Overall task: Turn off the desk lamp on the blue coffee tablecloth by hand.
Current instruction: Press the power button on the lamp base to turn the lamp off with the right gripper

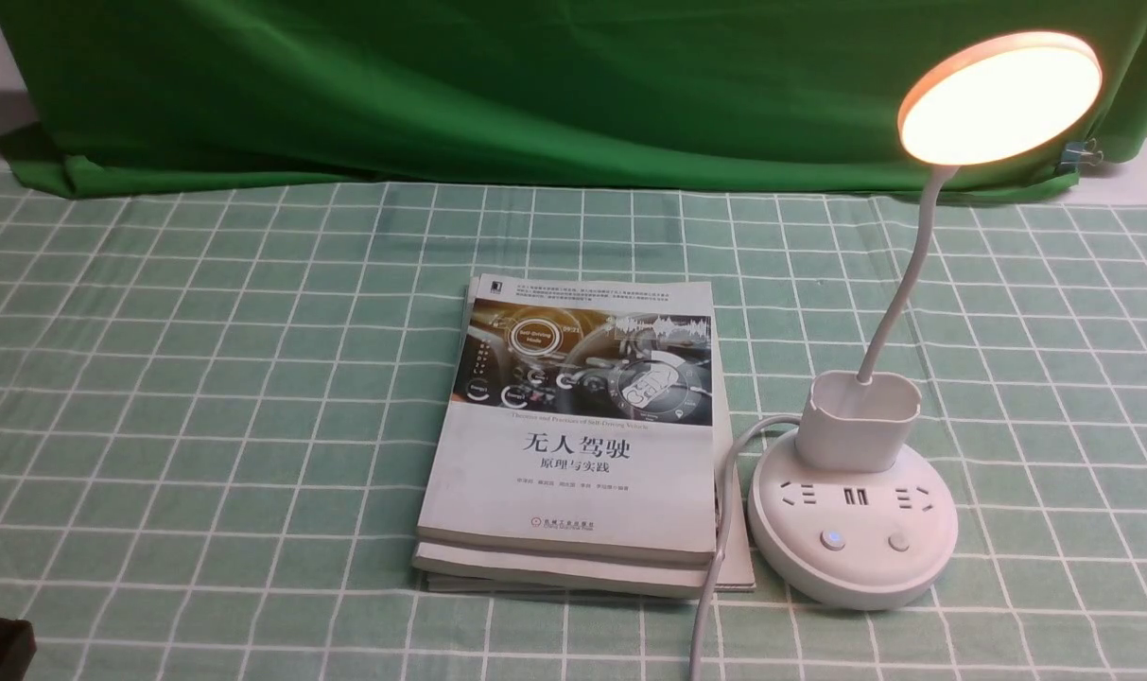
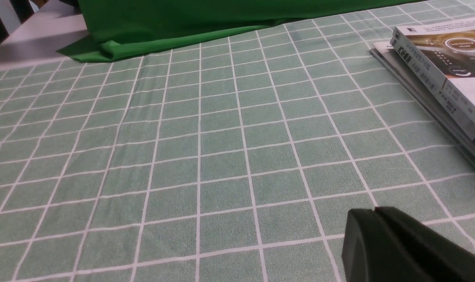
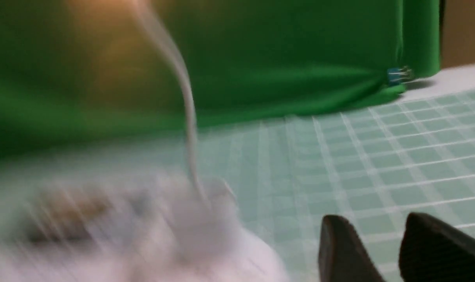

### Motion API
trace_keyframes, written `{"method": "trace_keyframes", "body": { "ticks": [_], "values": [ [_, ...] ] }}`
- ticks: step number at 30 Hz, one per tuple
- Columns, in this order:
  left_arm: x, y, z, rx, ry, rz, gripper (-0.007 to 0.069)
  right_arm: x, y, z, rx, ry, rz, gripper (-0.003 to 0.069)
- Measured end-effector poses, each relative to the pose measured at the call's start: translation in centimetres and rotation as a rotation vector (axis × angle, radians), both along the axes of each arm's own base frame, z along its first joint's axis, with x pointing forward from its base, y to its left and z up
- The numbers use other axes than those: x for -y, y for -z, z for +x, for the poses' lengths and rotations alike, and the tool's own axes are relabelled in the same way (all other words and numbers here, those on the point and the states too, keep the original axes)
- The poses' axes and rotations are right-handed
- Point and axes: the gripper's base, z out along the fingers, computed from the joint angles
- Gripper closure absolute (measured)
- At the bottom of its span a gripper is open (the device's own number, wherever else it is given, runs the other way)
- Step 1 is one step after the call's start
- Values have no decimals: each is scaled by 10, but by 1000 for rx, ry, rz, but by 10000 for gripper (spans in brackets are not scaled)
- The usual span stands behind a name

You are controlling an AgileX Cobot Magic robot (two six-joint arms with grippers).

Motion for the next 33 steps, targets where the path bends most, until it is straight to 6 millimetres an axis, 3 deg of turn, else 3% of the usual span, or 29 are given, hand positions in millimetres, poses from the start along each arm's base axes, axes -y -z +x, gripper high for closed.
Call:
{"method": "trace_keyframes", "body": {
  "ticks": [1,3,8,11,14,17,20,23,29,30,33],
  "values": [
    [0,0,0,0,0,0,624,1,-4,0,31,6,176,421],
    [0,0,0,0,0,-1,624,1,-8,0,61,8,299,421],
    [0,0,0,0,0,-1,624,3,-14,-1,132,10,356,438],
    [0,0,0,0,0,-1,624,0,-18,0,46,-7,295,512],
    [0,0,0,0,0,-1,624,-5,-44,4,-74,-56,157,590],
    [0,0,0,0,0,-1,624,-11,-78,15,-206,-119,9,613],
    [0,0,0,0,0,-1,624,-19,-99,42,-449,-202,-148,616],
    [0,0,0,0,0,-1,624,-24,-104,72,-671,-271,-264,617],
    [0,0,0,0,0,-1,624,-40,-80,137,-953,-376,-347,621],
    [0,0,0,0,0,-1,624,-40,-81,137,-950,-376,-347,621],
    [0,0,0,0,0,-1,624,-67,-58,164,-1029,-471,-402,623]
  ]
}}
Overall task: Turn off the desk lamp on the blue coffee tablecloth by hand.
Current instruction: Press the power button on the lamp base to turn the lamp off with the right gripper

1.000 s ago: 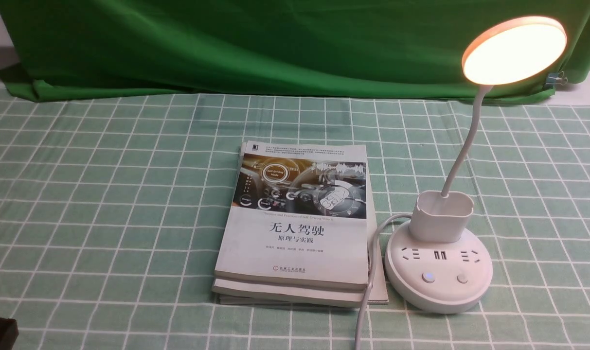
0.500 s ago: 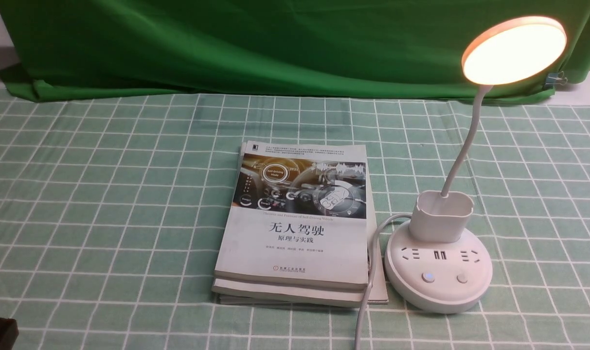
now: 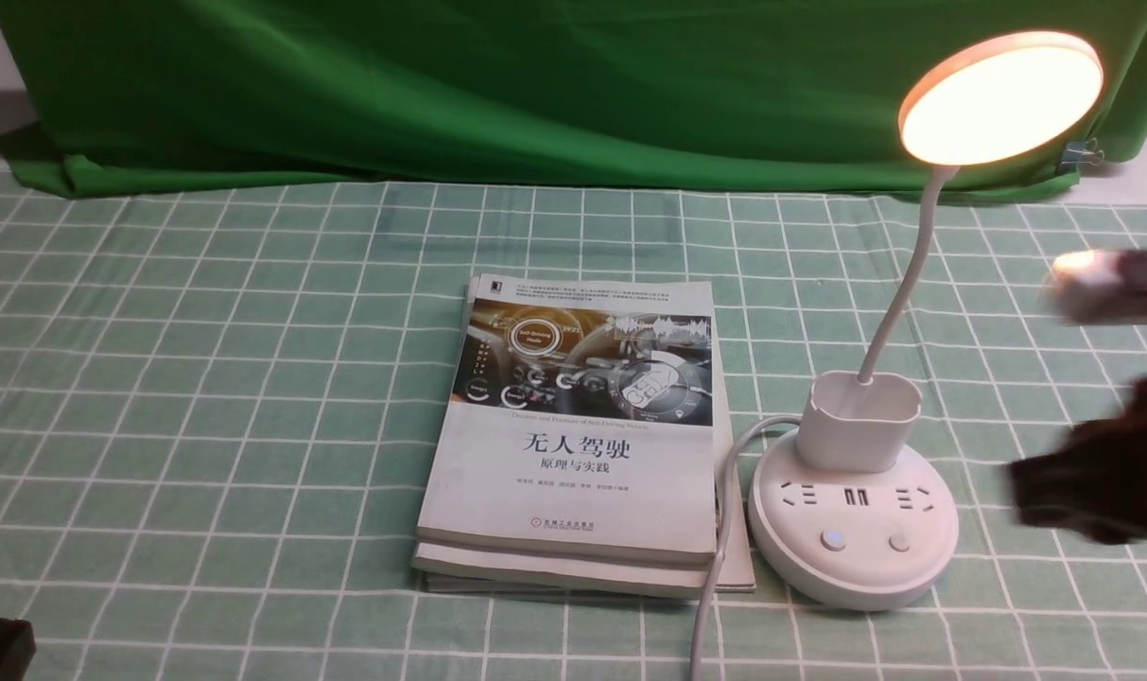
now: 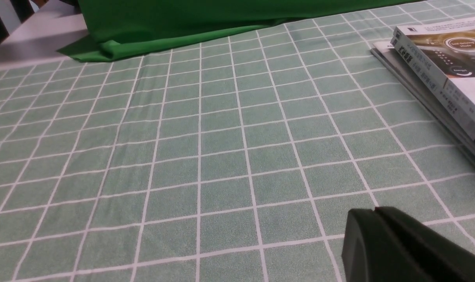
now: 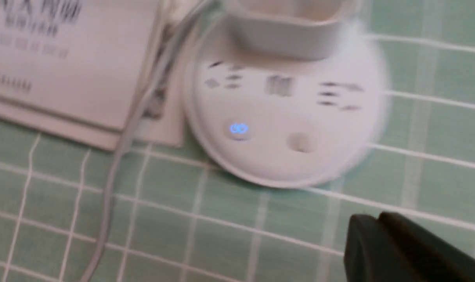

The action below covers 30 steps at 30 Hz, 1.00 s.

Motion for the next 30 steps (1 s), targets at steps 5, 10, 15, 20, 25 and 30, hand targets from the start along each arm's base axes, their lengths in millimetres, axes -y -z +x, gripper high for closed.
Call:
{"method": "trace_keyframes", "body": {
  "ticks": [5,10,15,20,25,30],
  "values": [
    [0,0,0,0,0,0,624,-23,29,30,-108,-54,-32,623],
    [0,0,0,0,0,0,624,-26,50,48,-172,-51,-59,623],
    [0,0,0,0,0,0,624,-23,60,58,-179,-27,-62,623],
    [0,0,0,0,0,0,624,-23,62,60,-180,-23,-62,621],
    [0,0,0,0,0,0,624,-24,72,64,-191,-19,-66,621],
    [0,0,0,0,0,0,624,-24,82,69,-217,-11,-72,621]
  ]
}}
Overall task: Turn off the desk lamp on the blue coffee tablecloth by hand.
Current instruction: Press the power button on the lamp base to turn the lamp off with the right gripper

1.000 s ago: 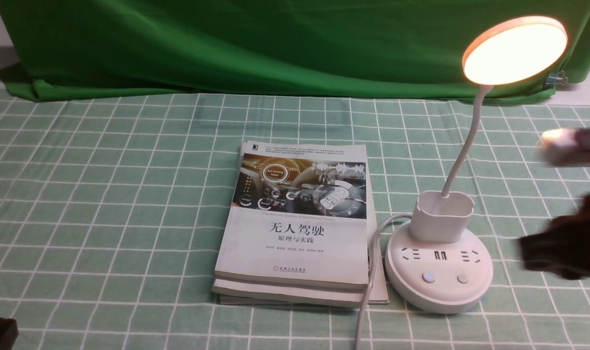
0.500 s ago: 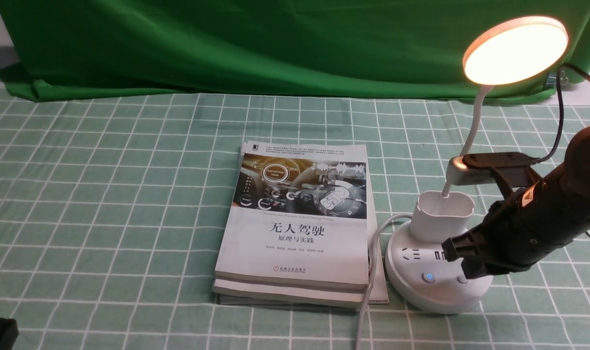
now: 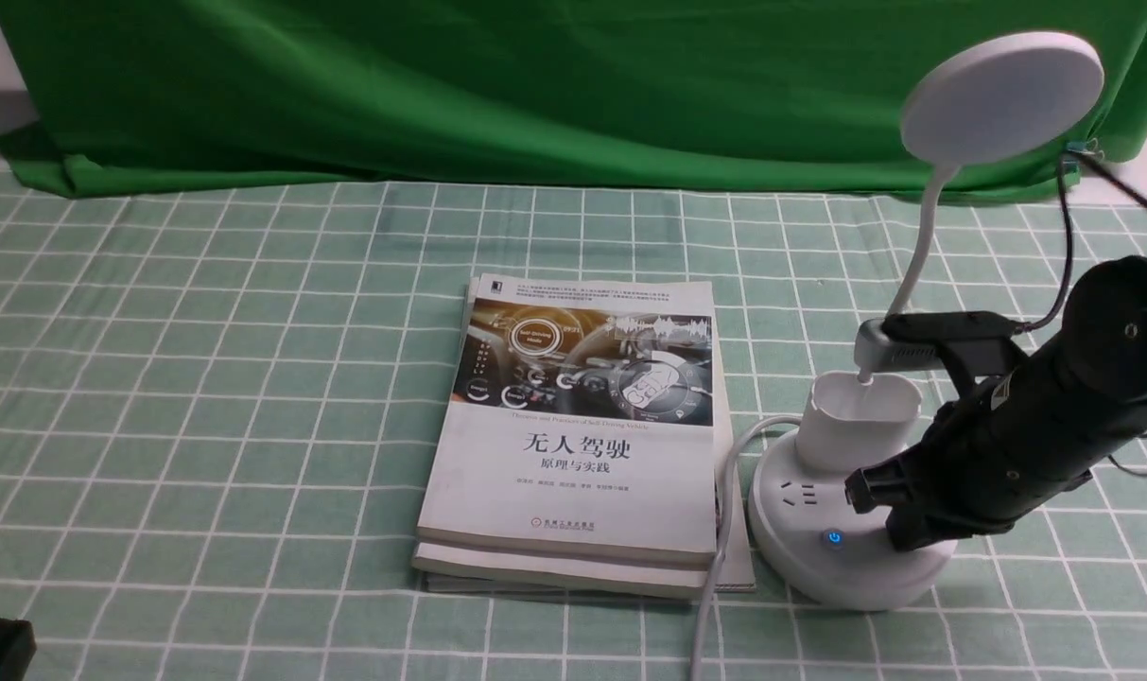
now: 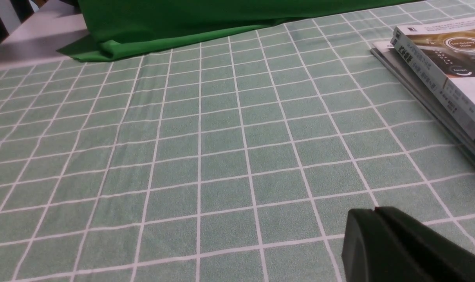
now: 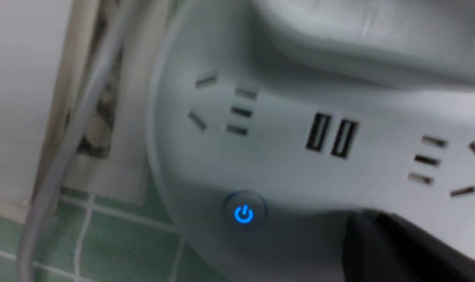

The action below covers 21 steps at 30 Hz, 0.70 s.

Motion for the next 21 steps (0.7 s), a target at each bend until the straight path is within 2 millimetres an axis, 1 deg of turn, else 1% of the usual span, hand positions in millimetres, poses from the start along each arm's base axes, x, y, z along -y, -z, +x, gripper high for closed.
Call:
{"method": "trace_keyframes", "body": {
  "ticks": [6,8,12,14,17,21],
  "values": [
    [0,0,0,0,0,0,624,0,-2,0,4,0,3,620],
    [0,0,0,0,0,0,624,0,-6,-1,16,-1,6,620],
    [0,0,0,0,0,0,624,-5,-25,-7,78,-21,24,620],
    [0,0,0,0,0,0,624,-8,-28,-9,86,-32,27,620],
    [0,0,0,0,0,0,624,-12,-23,-10,68,-49,24,620],
    [0,0,0,0,0,0,624,-11,-10,-6,36,-51,-19,620]
  ]
}}
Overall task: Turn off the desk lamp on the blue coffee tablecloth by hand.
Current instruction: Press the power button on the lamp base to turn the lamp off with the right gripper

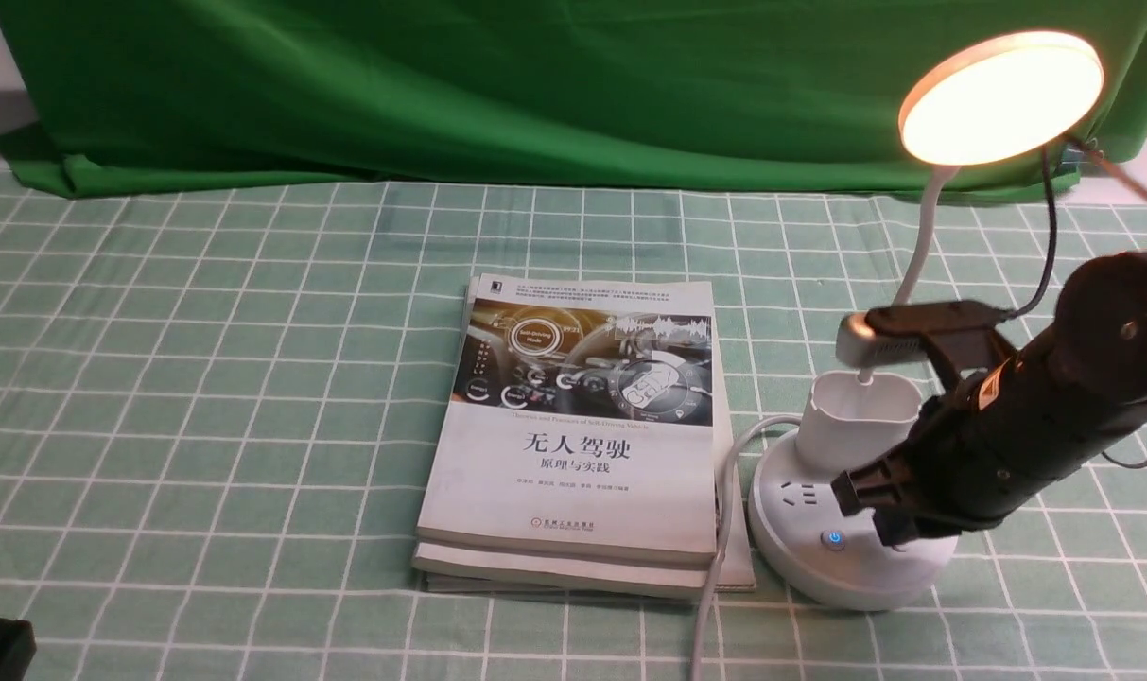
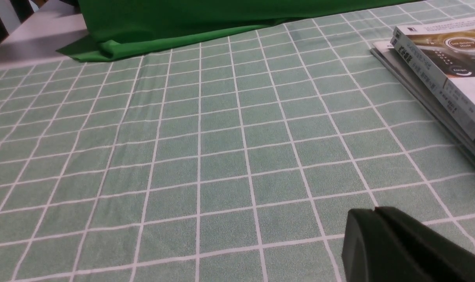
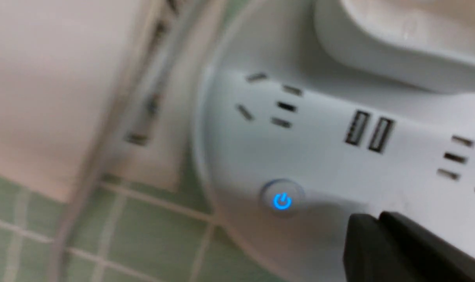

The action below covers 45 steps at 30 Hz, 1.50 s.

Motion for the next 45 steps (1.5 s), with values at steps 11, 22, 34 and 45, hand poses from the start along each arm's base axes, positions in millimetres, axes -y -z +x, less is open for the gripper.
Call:
{"method": "trace_keyframes", "body": {
  "ticks": [11,22,34,45],
  "values": [
    [0,0,0,0,0,0,624,2,-12,1,51,12,-1,620],
    [0,0,0,0,0,0,624,-1,11,11,2,16,-30,620],
    [0,0,0,0,0,0,624,2,-15,3,73,17,-4,620],
    [0,0,0,0,0,0,624,1,8,5,-36,14,-40,620]
  ]
}}
